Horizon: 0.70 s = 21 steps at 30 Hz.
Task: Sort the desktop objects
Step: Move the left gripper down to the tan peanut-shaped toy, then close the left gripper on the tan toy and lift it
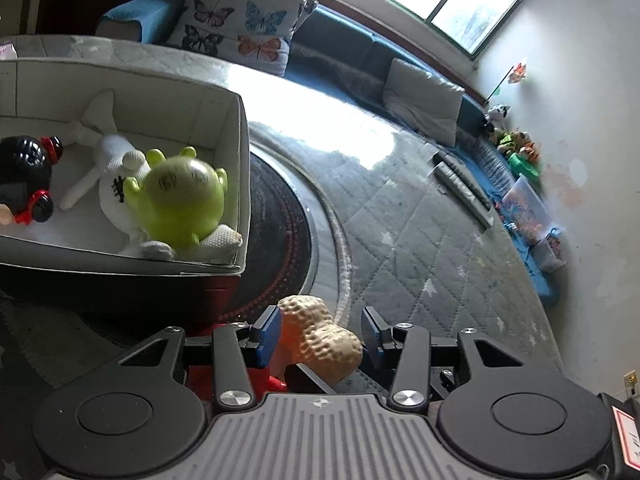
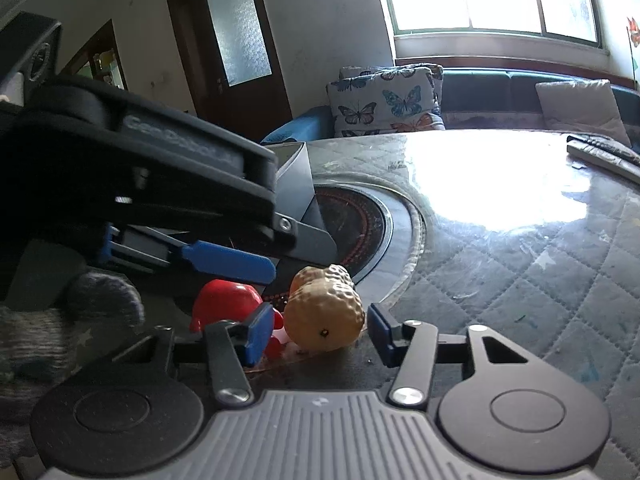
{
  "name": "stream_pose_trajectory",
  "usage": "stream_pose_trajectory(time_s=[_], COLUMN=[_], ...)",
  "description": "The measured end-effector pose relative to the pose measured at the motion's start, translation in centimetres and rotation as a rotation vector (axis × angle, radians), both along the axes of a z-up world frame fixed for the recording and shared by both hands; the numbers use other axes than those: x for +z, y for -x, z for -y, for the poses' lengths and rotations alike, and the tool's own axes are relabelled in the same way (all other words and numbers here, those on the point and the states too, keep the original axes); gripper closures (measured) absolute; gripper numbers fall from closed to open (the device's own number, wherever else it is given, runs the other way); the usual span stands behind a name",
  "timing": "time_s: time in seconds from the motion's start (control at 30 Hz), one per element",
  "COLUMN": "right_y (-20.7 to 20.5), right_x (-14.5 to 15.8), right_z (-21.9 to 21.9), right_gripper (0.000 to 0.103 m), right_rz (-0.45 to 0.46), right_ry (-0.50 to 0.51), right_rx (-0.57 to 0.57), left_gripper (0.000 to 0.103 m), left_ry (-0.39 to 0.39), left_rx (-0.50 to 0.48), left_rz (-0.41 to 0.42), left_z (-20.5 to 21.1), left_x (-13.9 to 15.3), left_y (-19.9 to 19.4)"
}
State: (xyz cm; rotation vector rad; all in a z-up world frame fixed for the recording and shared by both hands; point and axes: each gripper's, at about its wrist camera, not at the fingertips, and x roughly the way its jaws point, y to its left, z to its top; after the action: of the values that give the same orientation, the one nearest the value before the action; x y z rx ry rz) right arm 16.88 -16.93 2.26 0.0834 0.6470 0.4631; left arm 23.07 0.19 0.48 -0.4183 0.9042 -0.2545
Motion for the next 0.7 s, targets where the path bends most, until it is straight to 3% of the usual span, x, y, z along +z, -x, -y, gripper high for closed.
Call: stream_pose_trajectory(time_s=[0.37,0.7], right_y=[0.7,2.8], right_x=[-0.2,-0.3], right_z=[1.0,2.6], right_gripper=[0.059,0.059], right_rz=[-0.003,-0.014], right_ry=[-0.020,-0.018], right_rx=[-0.010,-0.037], left_gripper=[0.056,0.056], left_ry=[-0.008,-0.045], left_rx=[0.004,-0.064], left_rz=[-0.033,-0.041], left_z=[0.5,2.8], left_x=[-0.4,-0.3], left_y=[-1.3,-0.4])
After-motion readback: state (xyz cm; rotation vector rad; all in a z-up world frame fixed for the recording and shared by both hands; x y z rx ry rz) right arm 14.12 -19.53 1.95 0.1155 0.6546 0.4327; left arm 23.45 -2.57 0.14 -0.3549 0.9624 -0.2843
